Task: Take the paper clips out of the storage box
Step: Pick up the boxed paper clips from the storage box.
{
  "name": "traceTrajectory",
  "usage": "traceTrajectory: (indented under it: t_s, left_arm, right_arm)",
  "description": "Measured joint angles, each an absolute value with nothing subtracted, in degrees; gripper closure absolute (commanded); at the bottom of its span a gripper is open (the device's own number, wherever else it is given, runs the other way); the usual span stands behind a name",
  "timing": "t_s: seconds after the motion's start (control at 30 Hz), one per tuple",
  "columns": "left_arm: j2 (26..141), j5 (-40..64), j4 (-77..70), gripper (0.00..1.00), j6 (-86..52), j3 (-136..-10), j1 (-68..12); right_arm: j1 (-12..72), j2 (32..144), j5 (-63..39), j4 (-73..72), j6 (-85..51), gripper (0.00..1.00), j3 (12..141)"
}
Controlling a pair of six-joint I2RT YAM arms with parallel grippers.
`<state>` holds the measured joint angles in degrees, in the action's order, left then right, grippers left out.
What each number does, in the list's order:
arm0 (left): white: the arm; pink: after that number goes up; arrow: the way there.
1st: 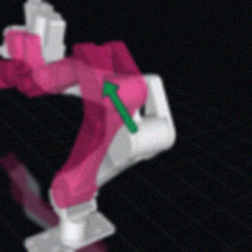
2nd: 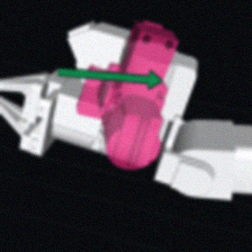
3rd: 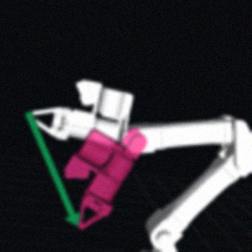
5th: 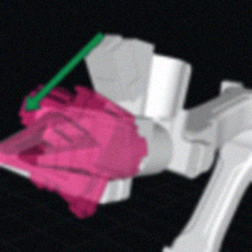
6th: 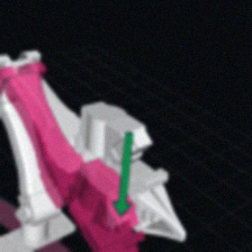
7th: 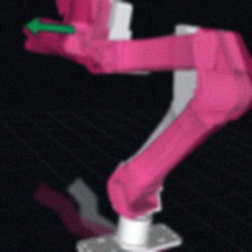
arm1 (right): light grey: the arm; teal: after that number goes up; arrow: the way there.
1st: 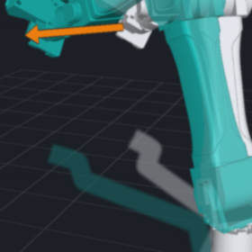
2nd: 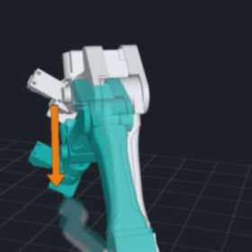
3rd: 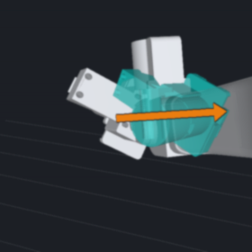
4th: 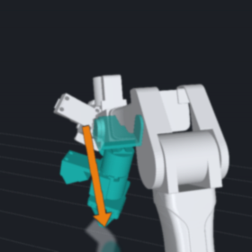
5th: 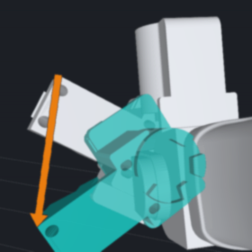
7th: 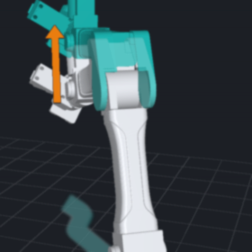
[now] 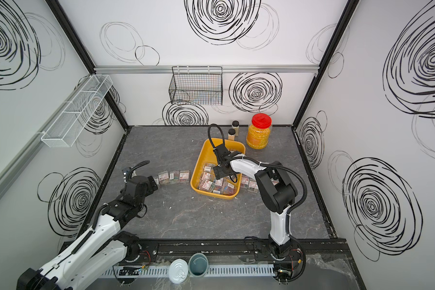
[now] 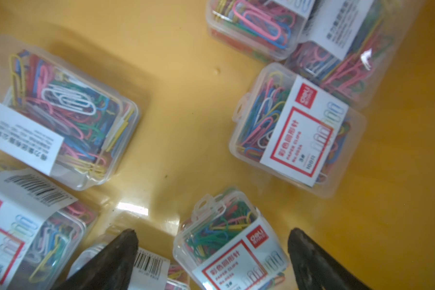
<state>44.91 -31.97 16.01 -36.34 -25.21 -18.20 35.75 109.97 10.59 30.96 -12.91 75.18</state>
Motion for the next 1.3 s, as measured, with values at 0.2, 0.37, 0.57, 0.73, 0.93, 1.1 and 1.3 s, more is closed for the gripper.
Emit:
traceTrajectory:
  t_s: [0.2,0.37,0.57,0.73,0.93,1.1,1.3]
  left_arm:
    - [44.07,-31.97,16.12,0.0,-36.34,-24.75,-17.87]
    - [44.36,-31.94,16.08,0.01,-36.34,-24.75,-17.52]
    - [46.22,-31.42,15.94,0.01,-36.34,-24.75,-17.39]
    - [46.44,-31.03,15.84,0.01,-36.29,-24.75,-17.17]
    - [46.04,-30.89,15.64,0.01,-36.25,-24.75,-17.06]
    - [45.91,-30.85,15.51,0.01,-36.23,-24.75,-16.82]
    - [45.67,-30.72,15.49,0.01,-36.23,-24.75,-16.69]
  right_arm:
    - [36.36,109.08,13.32,33.98,-10.79,0.1,76.09]
    - [35.24,102.59,13.13,30.76,-3.99,0.14,70.81]
    - [30.55,102.26,8.01,30.15,1.93,0.21,70.0]
    - [28.21,105.6,3.36,29.28,4.14,0.25,71.72]
    - [28.1,107.94,1.45,29.69,5.04,0.25,73.41]
    - [28.18,108.9,1.78,30.44,4.99,0.26,74.41]
    - [29.1,108.84,2.72,30.65,4.99,0.23,74.56]
